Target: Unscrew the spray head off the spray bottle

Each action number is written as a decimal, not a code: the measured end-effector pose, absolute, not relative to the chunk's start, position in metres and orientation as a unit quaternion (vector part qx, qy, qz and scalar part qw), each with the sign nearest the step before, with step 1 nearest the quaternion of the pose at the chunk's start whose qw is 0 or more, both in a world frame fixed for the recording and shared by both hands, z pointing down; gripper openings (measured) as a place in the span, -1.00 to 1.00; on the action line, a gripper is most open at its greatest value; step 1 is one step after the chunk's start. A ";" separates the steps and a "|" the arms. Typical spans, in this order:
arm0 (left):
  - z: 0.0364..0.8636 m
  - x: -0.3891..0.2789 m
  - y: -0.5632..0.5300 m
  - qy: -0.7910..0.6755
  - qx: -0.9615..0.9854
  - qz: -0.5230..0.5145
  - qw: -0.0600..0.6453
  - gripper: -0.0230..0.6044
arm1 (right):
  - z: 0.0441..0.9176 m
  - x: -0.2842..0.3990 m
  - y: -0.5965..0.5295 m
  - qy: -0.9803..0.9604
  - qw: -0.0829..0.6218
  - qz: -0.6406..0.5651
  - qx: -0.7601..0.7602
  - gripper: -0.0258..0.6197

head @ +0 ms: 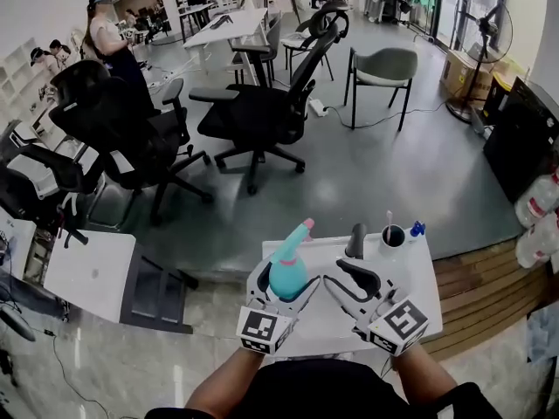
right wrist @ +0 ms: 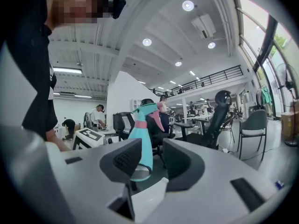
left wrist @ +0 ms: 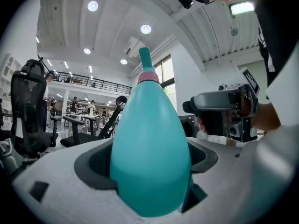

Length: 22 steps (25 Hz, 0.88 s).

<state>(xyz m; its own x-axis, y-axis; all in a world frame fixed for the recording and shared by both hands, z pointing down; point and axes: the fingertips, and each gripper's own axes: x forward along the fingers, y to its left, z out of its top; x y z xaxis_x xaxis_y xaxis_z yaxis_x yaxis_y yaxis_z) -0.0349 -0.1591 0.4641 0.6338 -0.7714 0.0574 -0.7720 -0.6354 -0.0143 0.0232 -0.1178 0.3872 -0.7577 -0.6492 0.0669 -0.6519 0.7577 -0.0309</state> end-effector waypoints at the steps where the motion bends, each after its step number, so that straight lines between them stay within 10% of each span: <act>1: 0.464 -0.034 -0.158 -0.426 0.904 0.031 0.004 0.44 | 0.385 0.016 -0.116 -0.940 0.025 0.026 0.339 -0.46; 22: 0.459 -0.004 -0.140 -0.386 0.921 0.038 -0.027 0.44 | 0.357 -0.021 -0.123 -0.945 -0.013 0.054 0.323 -0.36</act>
